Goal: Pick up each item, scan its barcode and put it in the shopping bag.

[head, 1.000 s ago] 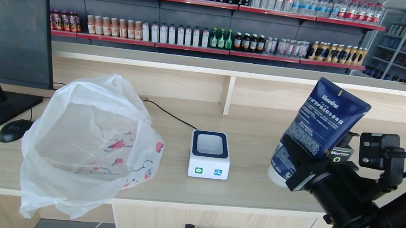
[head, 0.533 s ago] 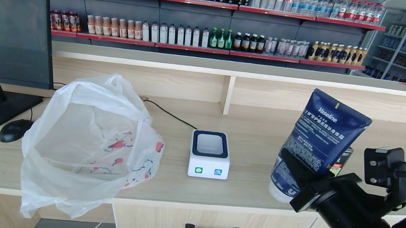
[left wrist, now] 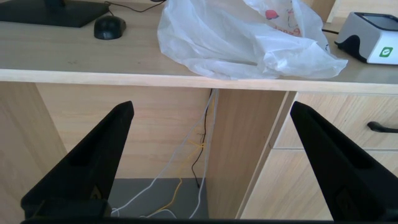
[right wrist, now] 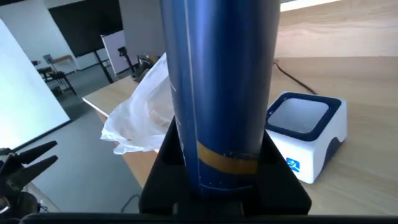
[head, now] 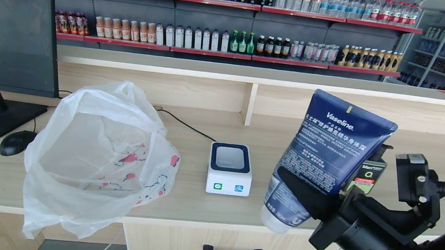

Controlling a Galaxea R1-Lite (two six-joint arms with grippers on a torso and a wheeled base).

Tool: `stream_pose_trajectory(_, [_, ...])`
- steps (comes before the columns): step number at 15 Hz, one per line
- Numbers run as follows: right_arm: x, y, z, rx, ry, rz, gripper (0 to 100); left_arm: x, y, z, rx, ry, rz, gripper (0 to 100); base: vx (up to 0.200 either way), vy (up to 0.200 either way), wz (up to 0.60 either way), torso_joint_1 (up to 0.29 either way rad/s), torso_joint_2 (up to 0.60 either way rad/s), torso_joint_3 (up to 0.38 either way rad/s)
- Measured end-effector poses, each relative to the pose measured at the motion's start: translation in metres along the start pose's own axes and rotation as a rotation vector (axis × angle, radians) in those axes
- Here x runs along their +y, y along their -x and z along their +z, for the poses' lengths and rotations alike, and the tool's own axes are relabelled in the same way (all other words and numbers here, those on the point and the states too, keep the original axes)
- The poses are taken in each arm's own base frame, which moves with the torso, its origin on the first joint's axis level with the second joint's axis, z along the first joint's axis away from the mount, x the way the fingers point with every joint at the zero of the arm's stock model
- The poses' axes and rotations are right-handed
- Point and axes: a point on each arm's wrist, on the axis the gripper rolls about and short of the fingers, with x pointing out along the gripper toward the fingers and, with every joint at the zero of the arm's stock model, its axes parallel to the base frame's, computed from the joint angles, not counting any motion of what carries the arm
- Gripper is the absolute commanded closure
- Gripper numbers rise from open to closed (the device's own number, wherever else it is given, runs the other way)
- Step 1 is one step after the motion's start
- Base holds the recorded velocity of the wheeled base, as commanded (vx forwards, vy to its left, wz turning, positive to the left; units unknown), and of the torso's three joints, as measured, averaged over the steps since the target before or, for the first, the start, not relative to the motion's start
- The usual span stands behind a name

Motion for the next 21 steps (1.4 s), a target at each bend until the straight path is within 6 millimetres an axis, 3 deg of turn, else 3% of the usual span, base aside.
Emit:
stream_pose_trajectory(4, [0.034, -0.008, 0.004, -0.013, -0.208, 0.148, 100, 0.000, 0.000, 0.000, 0.000, 0.000, 0.000, 0, 0.000, 0.000, 0.00, 0.000, 0.00, 0.000])
stream_pose_trajectory(9, [0.068, 0.009, 0.011, 0.017, -0.446, 0.297, 100, 0.000, 0.000, 0.000, 0.000, 0.000, 0.000, 0, 0.000, 0.000, 0.00, 0.000, 0.00, 0.000])
stream_pose_trajectory(15, [0.074, 0.015, 0.020, 0.021, -0.632, 0.333, 100, 0.000, 0.000, 0.000, 0.000, 0.000, 0.000, 0, 0.000, 0.000, 0.00, 0.000, 0.00, 0.000])
stream_pose_trajectory(21, [0.077, 0.009, 0.025, 0.000, -0.667, 0.350, 100, 0.000, 0.000, 0.000, 0.000, 0.000, 0.000, 0, 0.000, 0.000, 0.00, 0.000, 0.00, 0.000])
